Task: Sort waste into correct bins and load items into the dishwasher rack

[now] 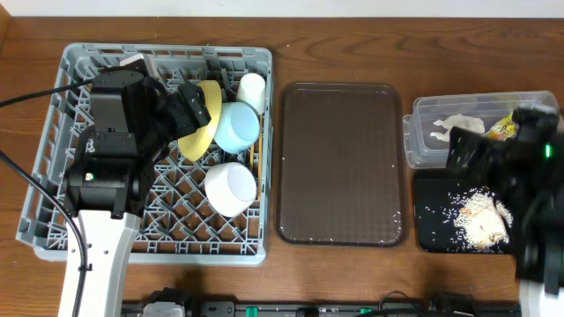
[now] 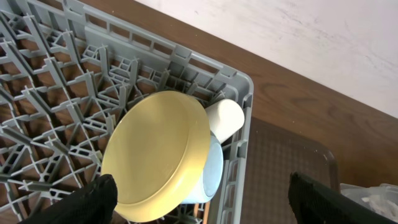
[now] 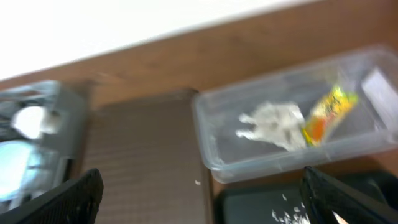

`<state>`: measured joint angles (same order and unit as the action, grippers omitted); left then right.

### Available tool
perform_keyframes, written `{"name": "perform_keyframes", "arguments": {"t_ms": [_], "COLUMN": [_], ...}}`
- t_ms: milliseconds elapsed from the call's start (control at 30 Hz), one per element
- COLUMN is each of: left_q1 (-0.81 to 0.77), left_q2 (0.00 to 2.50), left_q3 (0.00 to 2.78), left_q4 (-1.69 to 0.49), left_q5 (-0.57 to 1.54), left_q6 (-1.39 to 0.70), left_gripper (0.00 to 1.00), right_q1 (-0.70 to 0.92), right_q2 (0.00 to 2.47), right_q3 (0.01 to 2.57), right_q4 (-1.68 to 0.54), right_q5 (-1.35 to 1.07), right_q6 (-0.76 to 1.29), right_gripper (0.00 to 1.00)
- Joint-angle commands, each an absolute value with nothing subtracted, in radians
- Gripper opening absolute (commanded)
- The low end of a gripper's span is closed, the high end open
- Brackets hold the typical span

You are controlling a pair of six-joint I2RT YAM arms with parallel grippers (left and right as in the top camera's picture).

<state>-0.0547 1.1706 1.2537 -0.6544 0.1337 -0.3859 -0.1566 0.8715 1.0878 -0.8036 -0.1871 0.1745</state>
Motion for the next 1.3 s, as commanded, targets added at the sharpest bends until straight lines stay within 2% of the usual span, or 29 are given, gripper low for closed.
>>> {"name": "perform_keyframes", "arguments": {"t_ms": [0,267,400,600,967,1100,1267], "left_q1": [-0.051,-0.051,-0.051,-0.051,-0.051,-0.051,-0.051], "left_q2": [1.173,1.173,1.173,1.173,1.173,1.173,1.173], "left_q3": [1.267,1.267,1.267,1.267,1.267,1.267,1.267], "left_q4": [-0.655,-0.655,-0.655,-0.655,-0.655,-0.655,-0.655], "left_q5": [0.146,0.146,0.146,0.146,0.146,0.146,0.146], "left_q6": [-0.387,-0.387,-0.387,-0.387,-0.387,-0.387,-0.387], "left_gripper": [0.89,0.89,0.89,0.89,0.89,0.89,0.89], "right_q1": [-0.060,0.142,0.139,0.124,0.117,0.117,0.118], "right_q2": [0.739,0.392,0.233,0.007,0.012,0.005,0.005], "right_q3": [1.097,1.068,0.968,0.711,0.274,0.139,0.031], "right_q4": [-0.814,-0.798,-0.731,-0.481,0.244,0.377,0.392], "right_q5": [-0.173,-0.031,-0.023,-0.031,-0.030,-0.031,-0.035], "right_q6": [0.154,0.133,0.133,0.133,0.133,0.133,0.133], "right_gripper": [0.99,0.99,0.99,0.99,0.99,0.99,0.99]}}
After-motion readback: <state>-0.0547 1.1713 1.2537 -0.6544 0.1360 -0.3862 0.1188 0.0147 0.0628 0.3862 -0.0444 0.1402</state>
